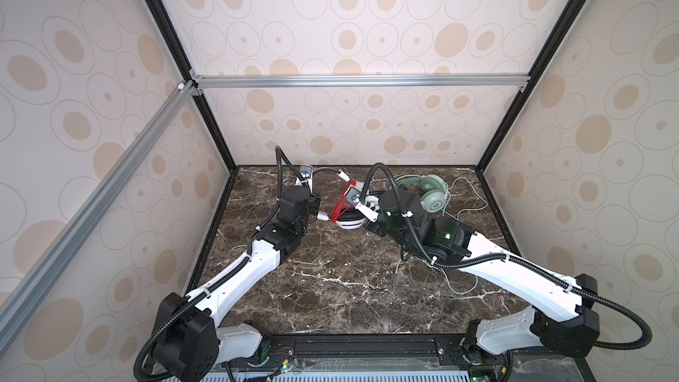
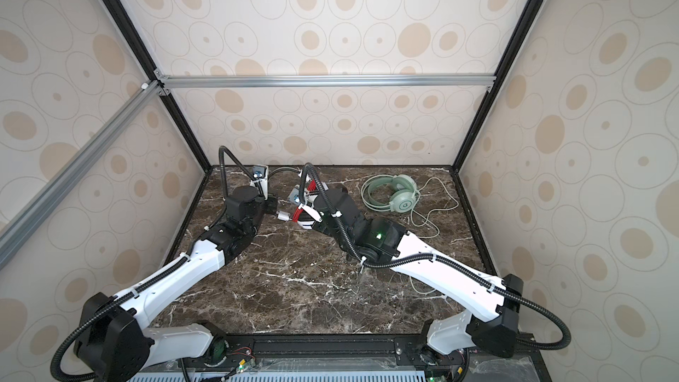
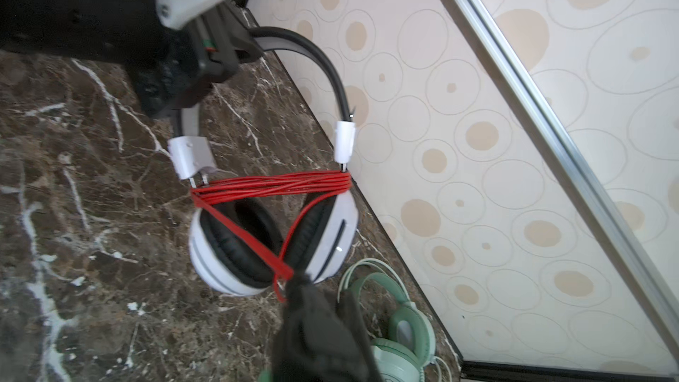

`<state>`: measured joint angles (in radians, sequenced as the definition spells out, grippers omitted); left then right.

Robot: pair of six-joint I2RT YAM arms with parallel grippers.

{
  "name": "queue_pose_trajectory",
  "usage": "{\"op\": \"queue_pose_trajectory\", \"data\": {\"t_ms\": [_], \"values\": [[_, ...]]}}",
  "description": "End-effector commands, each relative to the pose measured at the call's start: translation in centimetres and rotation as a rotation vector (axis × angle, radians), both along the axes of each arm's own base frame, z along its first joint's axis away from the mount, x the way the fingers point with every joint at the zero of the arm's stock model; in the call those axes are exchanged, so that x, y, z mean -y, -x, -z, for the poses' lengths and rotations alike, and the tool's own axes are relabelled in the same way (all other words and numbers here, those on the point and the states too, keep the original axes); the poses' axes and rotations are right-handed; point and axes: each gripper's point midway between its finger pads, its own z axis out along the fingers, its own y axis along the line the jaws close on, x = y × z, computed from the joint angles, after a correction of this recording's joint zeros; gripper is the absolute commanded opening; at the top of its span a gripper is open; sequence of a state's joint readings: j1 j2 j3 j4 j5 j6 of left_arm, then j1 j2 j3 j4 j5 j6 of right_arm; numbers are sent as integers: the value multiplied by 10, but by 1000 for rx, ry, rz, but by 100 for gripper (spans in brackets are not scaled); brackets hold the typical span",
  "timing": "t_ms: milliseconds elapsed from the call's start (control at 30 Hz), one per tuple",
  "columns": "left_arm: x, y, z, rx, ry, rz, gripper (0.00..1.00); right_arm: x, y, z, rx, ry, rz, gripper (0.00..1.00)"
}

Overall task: Wrap the headphones
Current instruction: 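Swing the right gripper up over the headphones while the left gripper lowers them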

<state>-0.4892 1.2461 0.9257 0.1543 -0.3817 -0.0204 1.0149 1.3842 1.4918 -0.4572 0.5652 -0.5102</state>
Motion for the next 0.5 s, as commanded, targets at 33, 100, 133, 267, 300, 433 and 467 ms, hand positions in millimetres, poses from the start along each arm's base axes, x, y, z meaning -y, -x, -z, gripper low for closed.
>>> {"op": "queue_pose_trajectory", "data": {"t_ms": [33, 100, 133, 267, 300, 433, 467], "values": [[5, 15, -25, 59, 0, 78, 0, 14, -15, -28, 68, 50, 20, 0], [12, 22, -23, 54, 1, 136, 0, 18, -22, -32, 76, 63, 37, 0], [18, 27, -21, 48, 5, 177, 0, 21, -26, -34, 77, 65, 44, 0], [35, 43, -16, 31, 41, 312, 0, 29, -35, -37, 49, 17, 36, 0], [37, 46, -14, 25, 52, 328, 0, 32, -37, -36, 35, -3, 33, 0], [41, 58, -20, 23, 83, 375, 0, 42, -47, -22, -15, -44, 49, 0], [44, 61, -22, 24, 90, 401, 0, 43, -49, -18, -29, -51, 47, 0]]}}
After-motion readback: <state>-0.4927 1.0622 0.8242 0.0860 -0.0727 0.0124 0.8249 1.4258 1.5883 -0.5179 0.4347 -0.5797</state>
